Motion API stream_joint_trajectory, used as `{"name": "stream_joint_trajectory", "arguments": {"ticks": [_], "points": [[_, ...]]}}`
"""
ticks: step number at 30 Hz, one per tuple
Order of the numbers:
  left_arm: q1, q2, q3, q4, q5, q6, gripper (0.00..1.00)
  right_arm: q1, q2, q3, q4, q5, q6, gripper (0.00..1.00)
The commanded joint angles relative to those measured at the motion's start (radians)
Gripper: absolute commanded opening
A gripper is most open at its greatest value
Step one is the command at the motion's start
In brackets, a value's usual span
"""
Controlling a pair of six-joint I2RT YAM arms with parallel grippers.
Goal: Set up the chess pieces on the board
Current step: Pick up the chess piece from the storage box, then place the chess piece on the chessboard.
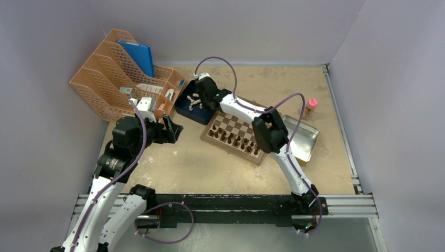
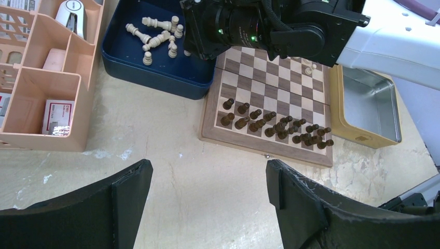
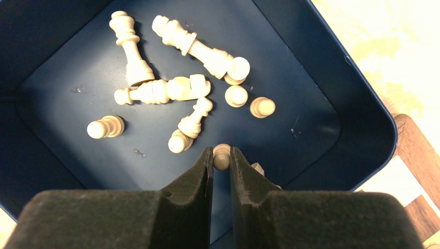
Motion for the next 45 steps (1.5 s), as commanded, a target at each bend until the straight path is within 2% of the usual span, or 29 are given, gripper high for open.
{"name": "stream_joint_trajectory", "arguments": {"ticks": [1,8,16,23,31,36,45], "points": [[-0.005,-0.004,0.006,0.038,-0.007,0.014,0.80,0.007,-0.102,0.016,0.047,0.003,0.006,0.16],[-0.005,0.002,0.006,0.040,-0.003,0.014,0.80,0.006,-0.215,-0.061,0.083,-0.012,0.017,0.14],[-0.005,0.002,0.006,0.038,-0.003,0.015,0.80,0.005,-0.326,-0.140,0.036,-0.004,0.088,0.14],[-0.005,0.002,0.007,0.039,0.001,0.017,0.81,-0.011,-0.509,-0.376,0.061,0.077,0.118,0.15],[-0.005,0.001,0.008,0.041,0.009,0.015,0.80,-0.067,-0.653,-0.617,0.122,0.092,0.181,0.15],[-0.005,-0.001,0.006,0.039,0.011,0.015,0.81,-0.097,-0.648,-0.678,0.165,0.086,0.199,0.15],[-0.005,0.005,0.005,0.039,0.012,0.015,0.80,-0.161,-0.567,-0.673,0.178,0.069,0.220,0.17]]}}
